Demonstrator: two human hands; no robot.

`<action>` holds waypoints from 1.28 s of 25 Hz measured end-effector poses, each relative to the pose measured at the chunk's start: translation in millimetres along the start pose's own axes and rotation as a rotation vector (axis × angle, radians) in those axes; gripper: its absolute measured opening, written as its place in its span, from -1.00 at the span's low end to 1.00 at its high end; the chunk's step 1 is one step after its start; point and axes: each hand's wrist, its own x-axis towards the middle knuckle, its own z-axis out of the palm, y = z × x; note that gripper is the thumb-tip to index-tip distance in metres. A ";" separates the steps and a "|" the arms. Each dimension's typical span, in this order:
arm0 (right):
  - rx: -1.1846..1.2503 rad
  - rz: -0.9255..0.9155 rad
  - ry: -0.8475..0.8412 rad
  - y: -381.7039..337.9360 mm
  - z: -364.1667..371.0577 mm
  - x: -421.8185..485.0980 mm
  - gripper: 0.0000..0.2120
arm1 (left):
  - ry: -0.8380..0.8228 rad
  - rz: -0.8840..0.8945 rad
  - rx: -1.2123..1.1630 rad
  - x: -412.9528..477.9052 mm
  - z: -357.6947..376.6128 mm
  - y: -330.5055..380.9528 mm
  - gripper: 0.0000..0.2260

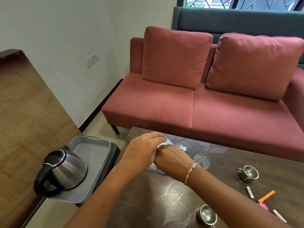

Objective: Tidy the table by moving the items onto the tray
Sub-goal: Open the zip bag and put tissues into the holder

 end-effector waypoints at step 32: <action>0.562 0.312 0.897 91.2 -112.8 -4.4 -0.82 | -0.333 -0.323 -0.124 -5.0 -12.7 -17.2 -0.77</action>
